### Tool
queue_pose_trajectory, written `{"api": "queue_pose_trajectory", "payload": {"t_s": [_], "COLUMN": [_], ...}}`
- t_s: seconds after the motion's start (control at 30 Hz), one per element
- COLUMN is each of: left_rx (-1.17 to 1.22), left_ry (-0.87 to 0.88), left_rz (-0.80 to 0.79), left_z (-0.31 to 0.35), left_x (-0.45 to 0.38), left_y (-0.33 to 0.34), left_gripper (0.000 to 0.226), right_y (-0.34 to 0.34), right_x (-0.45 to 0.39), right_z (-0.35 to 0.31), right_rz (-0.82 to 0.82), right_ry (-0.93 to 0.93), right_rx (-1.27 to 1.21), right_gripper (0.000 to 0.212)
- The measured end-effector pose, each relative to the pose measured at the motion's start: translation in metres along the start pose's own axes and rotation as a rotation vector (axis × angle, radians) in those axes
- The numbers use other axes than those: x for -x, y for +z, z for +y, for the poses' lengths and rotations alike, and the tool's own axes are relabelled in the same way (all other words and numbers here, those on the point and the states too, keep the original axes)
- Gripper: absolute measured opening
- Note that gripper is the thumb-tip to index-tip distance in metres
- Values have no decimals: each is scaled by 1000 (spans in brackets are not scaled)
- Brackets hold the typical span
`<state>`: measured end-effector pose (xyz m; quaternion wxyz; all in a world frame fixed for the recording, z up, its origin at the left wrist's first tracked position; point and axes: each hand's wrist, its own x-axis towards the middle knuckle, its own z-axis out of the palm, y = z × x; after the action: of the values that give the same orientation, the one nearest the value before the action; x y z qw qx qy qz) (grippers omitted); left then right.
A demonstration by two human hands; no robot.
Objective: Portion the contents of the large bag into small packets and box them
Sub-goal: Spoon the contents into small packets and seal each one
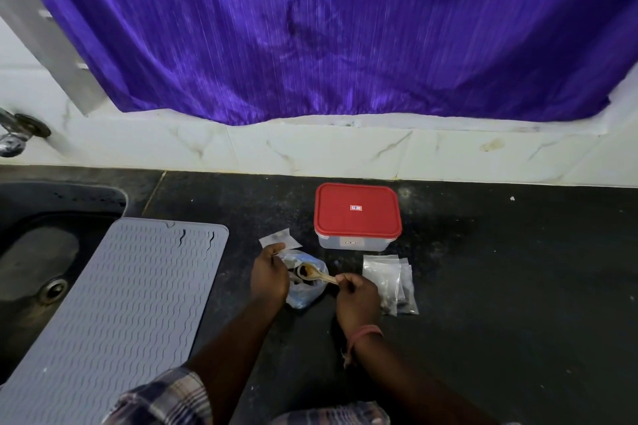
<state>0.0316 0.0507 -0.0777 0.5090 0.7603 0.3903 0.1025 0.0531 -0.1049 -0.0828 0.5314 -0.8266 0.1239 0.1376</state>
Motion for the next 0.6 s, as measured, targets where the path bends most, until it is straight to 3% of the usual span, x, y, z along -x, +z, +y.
{"api": "queue_pose_trajectory", "payload": {"t_s": [0.3,0.5,0.6], "left_rx": [130,347,218], "left_ry": [-53,-174,-140], "left_rz": [-24,-22,12], "left_z": [3,0,2], "left_x": [1,-8,-4], "left_y": [-3,-11,-15], "left_gripper": [38,29,32], "right_y": [-4,-9,-12], "right_x": [0,-1,0], "right_z": [0,-11,-18], "right_rz": [-20,10,17], "right_ry": [41,3,-23], "right_rx": [-51,-128,-138], "right_gripper": [17,21,17]}}
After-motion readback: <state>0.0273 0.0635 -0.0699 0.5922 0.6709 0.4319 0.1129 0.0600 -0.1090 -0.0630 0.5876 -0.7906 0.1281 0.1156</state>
